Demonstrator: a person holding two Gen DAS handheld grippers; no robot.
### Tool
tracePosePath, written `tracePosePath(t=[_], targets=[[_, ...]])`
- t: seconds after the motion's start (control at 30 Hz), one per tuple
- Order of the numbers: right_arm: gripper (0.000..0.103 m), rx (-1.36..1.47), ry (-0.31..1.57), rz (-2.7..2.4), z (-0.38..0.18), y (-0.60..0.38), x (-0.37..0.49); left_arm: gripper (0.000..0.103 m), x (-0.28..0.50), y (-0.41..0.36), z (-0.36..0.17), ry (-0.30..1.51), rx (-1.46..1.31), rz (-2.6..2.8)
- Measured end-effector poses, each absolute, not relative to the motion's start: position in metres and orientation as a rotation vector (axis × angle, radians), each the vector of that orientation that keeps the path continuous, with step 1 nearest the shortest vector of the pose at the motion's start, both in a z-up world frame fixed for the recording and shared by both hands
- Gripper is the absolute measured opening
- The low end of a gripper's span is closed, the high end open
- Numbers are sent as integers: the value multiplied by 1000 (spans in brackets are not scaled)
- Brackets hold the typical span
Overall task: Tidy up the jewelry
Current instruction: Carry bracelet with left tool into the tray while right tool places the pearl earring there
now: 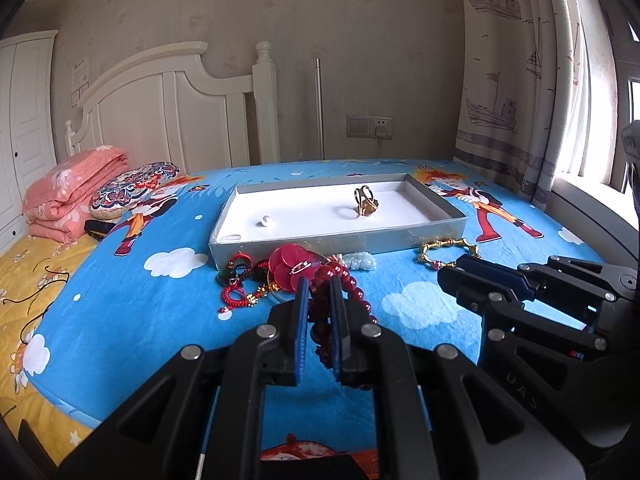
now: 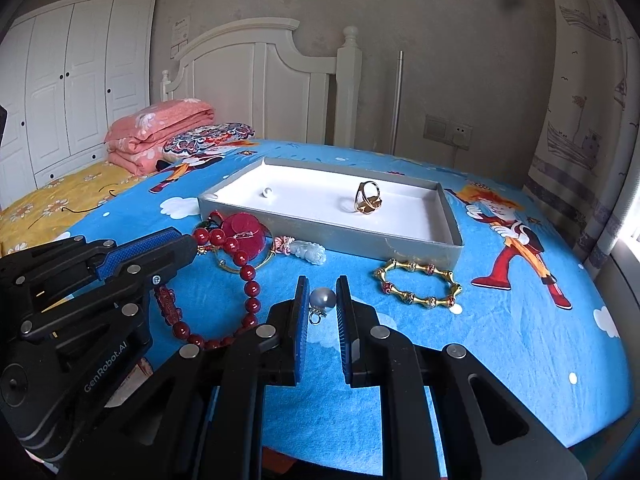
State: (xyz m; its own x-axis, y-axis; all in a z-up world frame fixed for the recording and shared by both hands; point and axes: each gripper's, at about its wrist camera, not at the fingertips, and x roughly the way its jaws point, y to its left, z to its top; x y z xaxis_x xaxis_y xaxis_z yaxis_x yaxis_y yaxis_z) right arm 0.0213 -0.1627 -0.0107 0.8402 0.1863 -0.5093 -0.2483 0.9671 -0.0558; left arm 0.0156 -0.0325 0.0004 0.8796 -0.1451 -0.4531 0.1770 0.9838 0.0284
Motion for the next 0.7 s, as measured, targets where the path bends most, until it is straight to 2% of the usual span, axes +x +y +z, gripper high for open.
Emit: tracePosePath(t=[0.7], targets=[[14,-74,489,194,-2,-165,18,10,13,-18,6,444,-11,-104]])
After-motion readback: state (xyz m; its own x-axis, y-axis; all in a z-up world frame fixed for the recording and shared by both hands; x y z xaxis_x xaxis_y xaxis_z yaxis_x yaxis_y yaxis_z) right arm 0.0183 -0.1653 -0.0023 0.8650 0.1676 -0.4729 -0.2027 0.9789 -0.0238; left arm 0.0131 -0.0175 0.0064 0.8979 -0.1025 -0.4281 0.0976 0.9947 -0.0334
